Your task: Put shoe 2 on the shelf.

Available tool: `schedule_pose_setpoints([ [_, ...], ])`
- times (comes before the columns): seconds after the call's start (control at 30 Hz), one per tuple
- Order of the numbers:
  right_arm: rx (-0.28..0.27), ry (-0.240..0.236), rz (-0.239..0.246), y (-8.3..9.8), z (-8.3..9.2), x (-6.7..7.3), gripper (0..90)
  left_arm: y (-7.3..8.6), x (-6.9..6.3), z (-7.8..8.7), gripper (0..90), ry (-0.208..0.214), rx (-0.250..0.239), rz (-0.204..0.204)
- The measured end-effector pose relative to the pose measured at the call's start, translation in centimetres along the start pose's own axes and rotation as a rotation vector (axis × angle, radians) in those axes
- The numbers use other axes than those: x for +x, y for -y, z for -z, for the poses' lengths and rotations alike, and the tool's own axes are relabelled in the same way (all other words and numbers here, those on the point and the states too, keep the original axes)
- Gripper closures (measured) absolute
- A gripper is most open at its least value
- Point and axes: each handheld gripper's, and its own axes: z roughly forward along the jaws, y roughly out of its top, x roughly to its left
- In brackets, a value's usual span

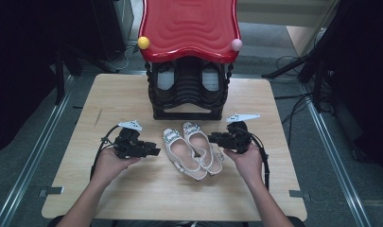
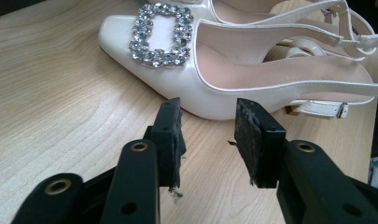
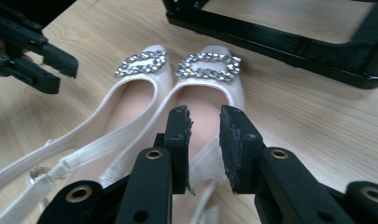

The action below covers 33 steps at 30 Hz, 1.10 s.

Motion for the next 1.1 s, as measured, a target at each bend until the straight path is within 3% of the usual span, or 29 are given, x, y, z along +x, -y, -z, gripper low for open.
schedule_pose_setpoints([
  [0.17, 0.003, -0.015, 0.022, -0.3, -0.4, 1.2, 73.4, 0.0, 0.1, 0.2, 57.8, -0.026, 0.001, -0.011],
  [0.8, 0.049, -0.042, 0.045, -1.0, -3.0, 4.5, 70.6, -0.4, 0.9, 0.6, 54.1, -0.034, 0.000, -0.008],
  [1.1, 0.116, -0.004, 0.070, -0.8, -4.8, 5.4, 66.2, -0.6, 1.4, 0.5, 54.1, -0.039, -0.001, -0.009],
])
